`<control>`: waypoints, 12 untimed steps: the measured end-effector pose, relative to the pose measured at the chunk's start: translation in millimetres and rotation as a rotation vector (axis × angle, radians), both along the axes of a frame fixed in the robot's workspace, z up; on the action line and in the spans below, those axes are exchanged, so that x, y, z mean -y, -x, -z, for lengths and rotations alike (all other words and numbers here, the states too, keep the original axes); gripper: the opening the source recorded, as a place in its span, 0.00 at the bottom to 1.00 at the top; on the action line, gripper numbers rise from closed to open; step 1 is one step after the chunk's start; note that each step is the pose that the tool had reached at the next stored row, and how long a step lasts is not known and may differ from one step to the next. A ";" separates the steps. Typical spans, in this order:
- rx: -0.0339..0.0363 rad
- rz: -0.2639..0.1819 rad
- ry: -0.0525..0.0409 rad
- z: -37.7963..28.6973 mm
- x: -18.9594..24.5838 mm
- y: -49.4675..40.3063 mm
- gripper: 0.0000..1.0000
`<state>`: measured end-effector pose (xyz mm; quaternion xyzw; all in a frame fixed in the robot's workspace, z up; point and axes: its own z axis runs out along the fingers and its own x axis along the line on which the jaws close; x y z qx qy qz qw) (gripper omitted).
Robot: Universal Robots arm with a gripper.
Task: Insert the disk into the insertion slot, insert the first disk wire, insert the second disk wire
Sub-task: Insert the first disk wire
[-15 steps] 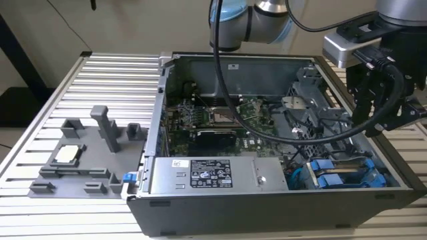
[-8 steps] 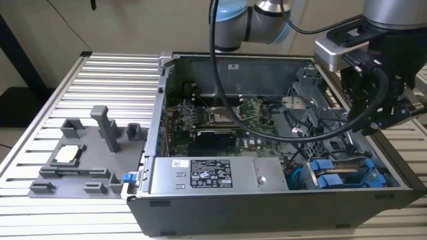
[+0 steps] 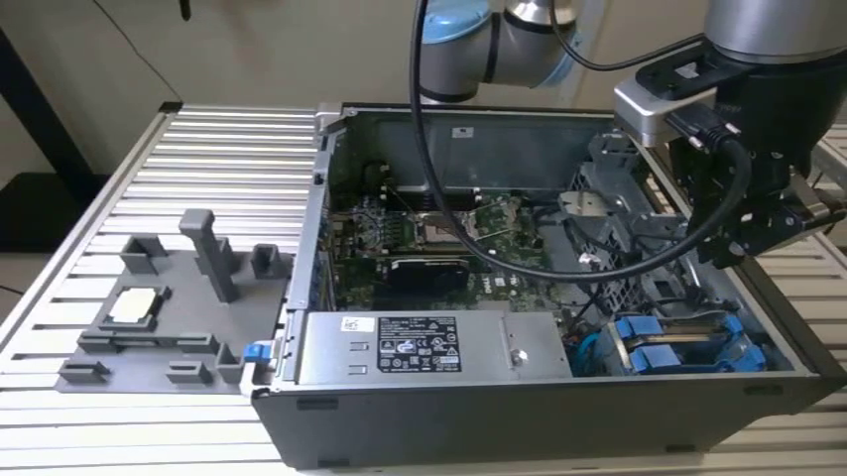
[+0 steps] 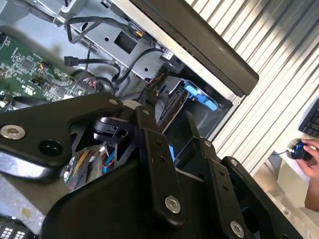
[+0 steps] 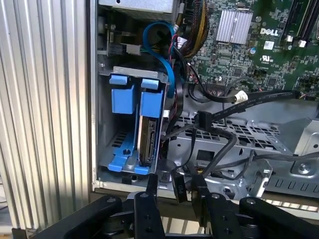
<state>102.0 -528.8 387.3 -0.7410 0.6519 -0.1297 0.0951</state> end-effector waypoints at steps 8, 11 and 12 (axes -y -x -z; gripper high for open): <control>0.0000 0.000 0.0001 0.2 -0.1 0.0 0.26; 0.0000 0.000 0.0000 0.3 0.0 0.0 0.19; 0.0000 0.000 0.0000 0.3 -0.1 0.0 0.19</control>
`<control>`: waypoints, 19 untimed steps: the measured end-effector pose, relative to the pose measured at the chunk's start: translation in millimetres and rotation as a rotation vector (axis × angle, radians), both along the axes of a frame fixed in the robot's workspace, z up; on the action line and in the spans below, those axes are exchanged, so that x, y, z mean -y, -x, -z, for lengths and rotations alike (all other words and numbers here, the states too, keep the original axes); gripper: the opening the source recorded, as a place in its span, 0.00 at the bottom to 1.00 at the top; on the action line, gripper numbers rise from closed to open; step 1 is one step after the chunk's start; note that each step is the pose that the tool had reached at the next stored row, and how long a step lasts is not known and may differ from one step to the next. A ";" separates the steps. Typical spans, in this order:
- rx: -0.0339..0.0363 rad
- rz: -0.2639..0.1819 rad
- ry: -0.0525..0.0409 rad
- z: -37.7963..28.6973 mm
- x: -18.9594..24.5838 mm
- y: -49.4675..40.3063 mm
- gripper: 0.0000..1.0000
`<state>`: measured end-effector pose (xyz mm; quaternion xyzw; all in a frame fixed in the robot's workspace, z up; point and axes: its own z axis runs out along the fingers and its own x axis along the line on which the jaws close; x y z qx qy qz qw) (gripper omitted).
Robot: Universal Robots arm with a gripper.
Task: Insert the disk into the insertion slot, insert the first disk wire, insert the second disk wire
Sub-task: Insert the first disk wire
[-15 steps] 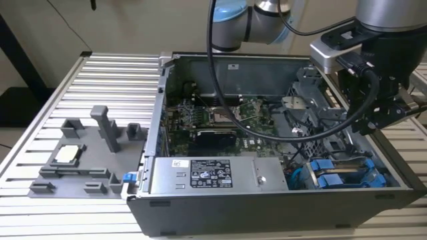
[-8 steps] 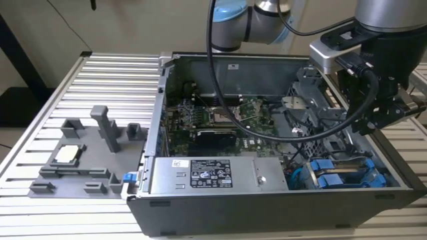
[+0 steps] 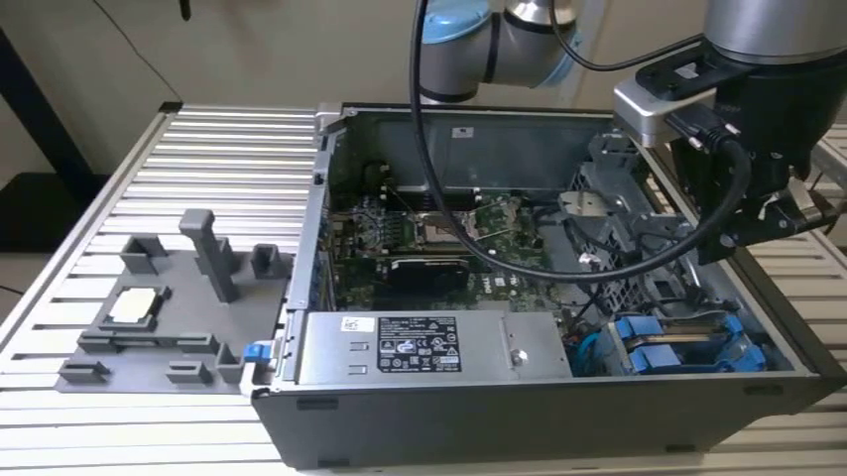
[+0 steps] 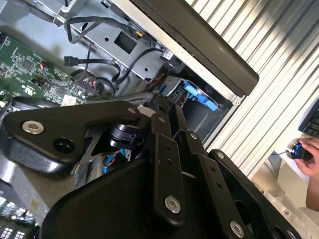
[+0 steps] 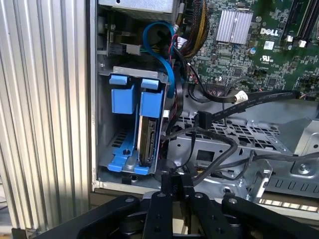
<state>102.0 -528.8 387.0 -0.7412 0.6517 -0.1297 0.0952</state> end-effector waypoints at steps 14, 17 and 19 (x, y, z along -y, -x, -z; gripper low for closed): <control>-0.0367 0.000 0.0032 0.2 0.1 -7.0 0.19; -0.0709 0.000 0.0034 0.3 1.4 -14.8 0.19; -0.0932 0.000 0.0035 0.4 3.3 -19.2 0.19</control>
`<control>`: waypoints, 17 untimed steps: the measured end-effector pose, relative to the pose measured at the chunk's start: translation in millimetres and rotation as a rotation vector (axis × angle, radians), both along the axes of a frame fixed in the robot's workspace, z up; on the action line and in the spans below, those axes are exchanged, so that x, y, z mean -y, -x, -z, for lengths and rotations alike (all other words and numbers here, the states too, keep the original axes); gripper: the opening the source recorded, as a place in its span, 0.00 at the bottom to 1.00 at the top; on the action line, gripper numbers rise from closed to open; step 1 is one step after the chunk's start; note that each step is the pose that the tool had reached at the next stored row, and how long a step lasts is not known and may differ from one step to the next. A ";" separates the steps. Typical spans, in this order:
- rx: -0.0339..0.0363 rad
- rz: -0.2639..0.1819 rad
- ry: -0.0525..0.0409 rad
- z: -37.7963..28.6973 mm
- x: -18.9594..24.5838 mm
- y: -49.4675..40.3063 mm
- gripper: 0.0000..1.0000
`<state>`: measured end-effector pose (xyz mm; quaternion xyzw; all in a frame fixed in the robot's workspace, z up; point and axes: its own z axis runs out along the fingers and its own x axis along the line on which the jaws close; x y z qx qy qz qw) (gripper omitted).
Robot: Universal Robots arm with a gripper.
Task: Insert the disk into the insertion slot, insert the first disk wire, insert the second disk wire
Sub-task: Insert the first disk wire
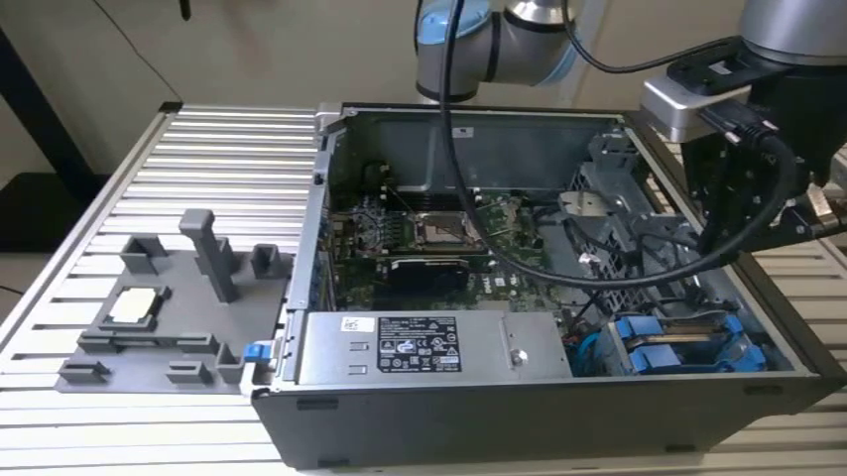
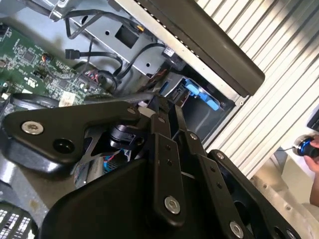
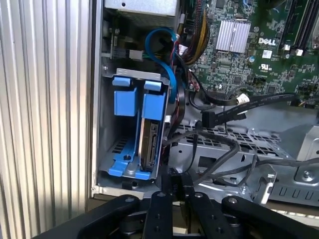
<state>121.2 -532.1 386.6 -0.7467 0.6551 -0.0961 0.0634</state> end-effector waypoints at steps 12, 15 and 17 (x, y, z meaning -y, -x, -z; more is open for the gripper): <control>-0.1118 0.000 0.0031 0.7 21.7 -19.3 0.19; -0.1340 0.000 0.0037 0.8 26.8 -22.7 0.19; -0.1443 0.000 0.0040 0.9 29.3 -24.7 0.19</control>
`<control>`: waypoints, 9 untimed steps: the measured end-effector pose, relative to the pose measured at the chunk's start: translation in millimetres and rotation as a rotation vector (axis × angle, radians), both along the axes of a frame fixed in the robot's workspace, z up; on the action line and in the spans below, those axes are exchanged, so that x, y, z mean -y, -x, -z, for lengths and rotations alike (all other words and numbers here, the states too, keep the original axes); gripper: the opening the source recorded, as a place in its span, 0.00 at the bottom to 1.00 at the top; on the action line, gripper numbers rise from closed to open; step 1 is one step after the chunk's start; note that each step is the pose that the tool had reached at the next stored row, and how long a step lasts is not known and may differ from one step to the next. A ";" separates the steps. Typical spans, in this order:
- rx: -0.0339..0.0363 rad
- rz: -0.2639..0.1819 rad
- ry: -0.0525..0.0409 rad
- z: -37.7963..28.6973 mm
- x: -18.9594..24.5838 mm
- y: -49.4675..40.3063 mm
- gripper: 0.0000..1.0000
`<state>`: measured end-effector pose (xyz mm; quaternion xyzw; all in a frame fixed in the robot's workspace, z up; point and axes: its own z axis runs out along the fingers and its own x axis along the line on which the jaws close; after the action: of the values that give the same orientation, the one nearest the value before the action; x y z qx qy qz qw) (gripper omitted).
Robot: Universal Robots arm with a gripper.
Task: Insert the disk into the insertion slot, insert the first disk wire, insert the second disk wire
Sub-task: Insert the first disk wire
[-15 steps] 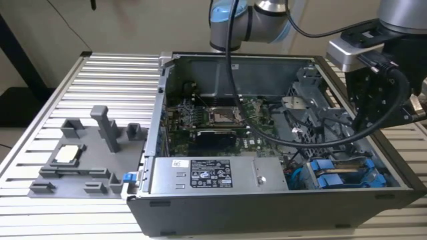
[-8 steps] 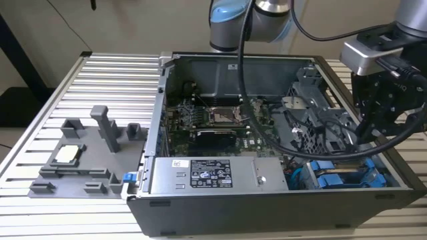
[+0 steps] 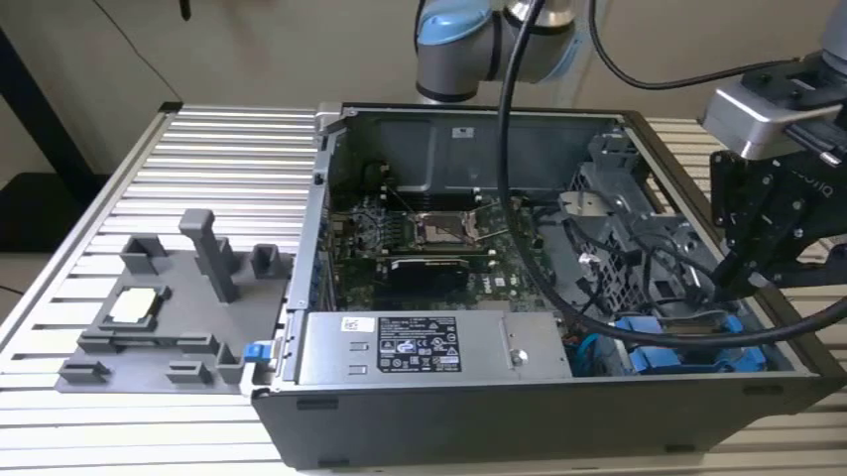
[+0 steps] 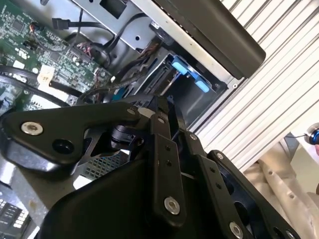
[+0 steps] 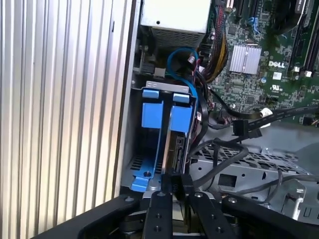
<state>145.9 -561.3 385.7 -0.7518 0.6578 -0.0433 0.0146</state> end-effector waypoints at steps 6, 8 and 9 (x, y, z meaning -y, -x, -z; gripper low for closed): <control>-0.0189 0.000 0.0005 0.2 4.9 -3.7 0.19; -0.0190 0.000 0.0008 0.2 4.9 -3.7 0.19; -0.0190 0.002 0.0000 0.2 5.0 -3.8 0.19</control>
<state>149.7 -566.3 385.5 -0.7517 0.6584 -0.0362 0.0083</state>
